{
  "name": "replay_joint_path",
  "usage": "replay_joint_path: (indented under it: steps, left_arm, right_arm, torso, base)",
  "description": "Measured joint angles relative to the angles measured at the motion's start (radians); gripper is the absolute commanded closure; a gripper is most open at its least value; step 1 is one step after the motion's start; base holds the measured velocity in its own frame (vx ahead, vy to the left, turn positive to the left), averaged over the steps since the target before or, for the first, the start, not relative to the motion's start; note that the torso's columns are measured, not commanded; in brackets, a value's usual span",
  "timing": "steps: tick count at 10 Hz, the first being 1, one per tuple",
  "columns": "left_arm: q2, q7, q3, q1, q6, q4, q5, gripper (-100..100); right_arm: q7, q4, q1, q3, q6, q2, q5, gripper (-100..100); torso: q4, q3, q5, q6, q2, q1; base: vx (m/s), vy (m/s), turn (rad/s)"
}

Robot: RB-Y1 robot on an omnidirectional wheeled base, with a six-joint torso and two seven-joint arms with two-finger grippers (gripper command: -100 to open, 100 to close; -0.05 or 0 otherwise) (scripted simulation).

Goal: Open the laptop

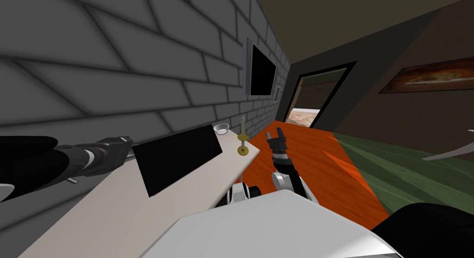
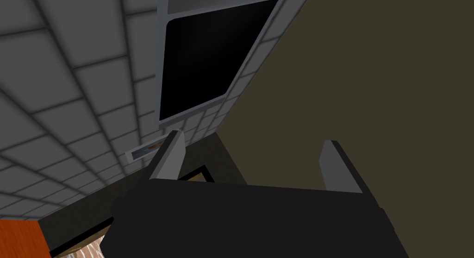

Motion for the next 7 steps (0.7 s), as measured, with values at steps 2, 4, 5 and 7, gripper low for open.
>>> replay_joint_path:
  steps: [2, 4, 5, 7]
  left_arm:
    - [0.012, 0.009, 0.003, -0.004, 0.031, 0.014, 0.033, 100]
    - [0.024, 0.015, 0.026, -0.010, 0.072, 0.024, 0.089, 100]
    - [0.028, 0.023, 0.027, -0.011, 0.089, 0.023, 0.103, 100]
    - [0.038, 0.044, 0.028, -0.014, 0.129, 0.027, 0.142, 100]
  right_arm:
    - [0.000, 0.000, 0.000, 0.000, 0.000, 0.000, 0.000, 0]
    - [0.000, 0.000, 0.000, 0.000, 0.000, 0.000, 0.000, 0]
    - [0.000, 0.000, 0.000, 0.000, 0.000, 0.000, 0.000, 0]
    - [0.000, 0.000, 0.000, 0.000, 0.000, 0.000, 0.000, 0]
  torso:
    - [0.000, 0.000, 0.001, 0.000, 0.000, 0.001]
    - [0.001, 0.002, -0.001, -0.001, 0.002, 0.000]
    - [0.001, 0.003, 0.000, -0.001, 0.004, -0.001]
    - [0.002, 0.003, -0.003, 0.001, 0.005, -0.006]
  base:
    - [0.046, 0.029, -0.036]
    - [0.045, 0.039, -0.035]
    - [0.003, 0.025, -0.068]
    - [0.004, 0.019, -0.055]
